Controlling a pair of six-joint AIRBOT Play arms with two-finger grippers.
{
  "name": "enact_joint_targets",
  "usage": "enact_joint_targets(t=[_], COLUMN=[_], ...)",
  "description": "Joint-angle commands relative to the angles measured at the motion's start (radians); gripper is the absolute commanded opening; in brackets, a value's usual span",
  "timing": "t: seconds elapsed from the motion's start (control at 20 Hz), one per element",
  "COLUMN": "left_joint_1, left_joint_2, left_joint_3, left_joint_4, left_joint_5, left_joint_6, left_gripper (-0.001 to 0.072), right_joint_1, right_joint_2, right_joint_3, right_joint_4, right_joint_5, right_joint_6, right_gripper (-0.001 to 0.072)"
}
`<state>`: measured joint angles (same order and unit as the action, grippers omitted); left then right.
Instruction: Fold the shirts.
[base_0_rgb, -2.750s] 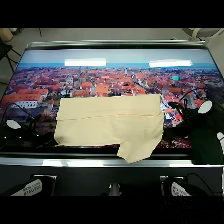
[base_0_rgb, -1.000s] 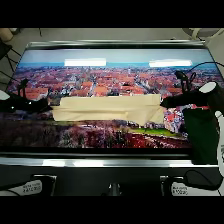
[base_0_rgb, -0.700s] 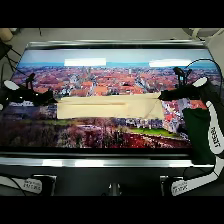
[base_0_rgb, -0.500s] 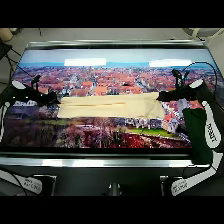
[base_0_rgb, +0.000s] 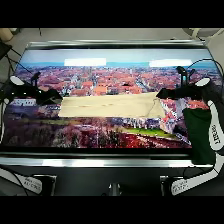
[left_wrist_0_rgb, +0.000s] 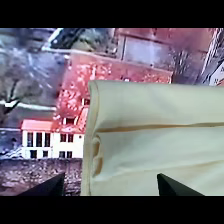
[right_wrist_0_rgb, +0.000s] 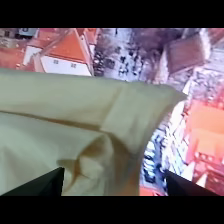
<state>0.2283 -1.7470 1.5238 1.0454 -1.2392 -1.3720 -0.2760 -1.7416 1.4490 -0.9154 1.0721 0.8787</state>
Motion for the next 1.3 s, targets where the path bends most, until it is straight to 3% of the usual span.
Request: enact_joint_targets(t=[0.0, 0.2, 0.5, 0.6, 0.75, 0.8, 0.9, 0.95, 1.1, 1.25], left_joint_1=[0.028, -0.007, -0.142, -0.200, -0.300, -0.337, -0.425, -0.476, -0.597, -0.665], left_joint_2=[0.080, 0.184, 0.276, 0.280, 0.264, 0.251, 0.207, 0.172, 0.043, -0.085], left_joint_3=[0.039, 0.039, 0.039, 0.039, 0.032, 0.032, 0.032, 0.032, 0.033, 0.033], left_joint_4=[0.001, 0.001, 0.000, 0.000, 0.000, 0.000, -0.006, -0.024, -0.143, -0.261], left_joint_5=[-0.062, -0.063, -0.063, -0.063, -0.018, 0.016, 0.119, 0.185, 0.306, 0.343], left_joint_6=[-0.001, -0.001, -0.001, -0.001, -0.001, -0.001, 0.000, -0.001, -0.001, -0.001], left_gripper=[0.0706, 0.0700, 0.0700, 0.0701, 0.0699, 0.0648, 0.0123, 0.0045, 0.0027, 0.0026], right_joint_1=[-0.068, -0.067, 0.019, 0.063, 0.088, 0.087, 0.088, 0.088, 0.088, 0.088], right_joint_2=[0.025, -0.071, -0.175, -0.180, -0.172, -0.161, -0.115, -0.078, 0.045, 0.169], right_joint_3=[-0.001, -0.005, -0.005, -0.005, 0.014, 0.027, 0.058, 0.061, 0.061, 0.061], right_joint_4=[-0.152, -0.003, 0.210, 0.227, 0.240, 0.248, 0.244, 0.244, 0.235, 0.153], right_joint_5=[0.127, 0.253, 0.150, 0.100, 0.110, 0.132, 0.170, 0.179, 0.226, 0.308], right_joint_6=[0.047, 0.018, 0.052, 0.079, 0.079, 0.070, 0.063, 0.063, 0.076, 0.116], right_gripper=[0.0714, 0.0715, 0.0715, 0.0676, 0.0024, 0.0021, 0.0020, 0.0019, 0.0019, 0.0020])
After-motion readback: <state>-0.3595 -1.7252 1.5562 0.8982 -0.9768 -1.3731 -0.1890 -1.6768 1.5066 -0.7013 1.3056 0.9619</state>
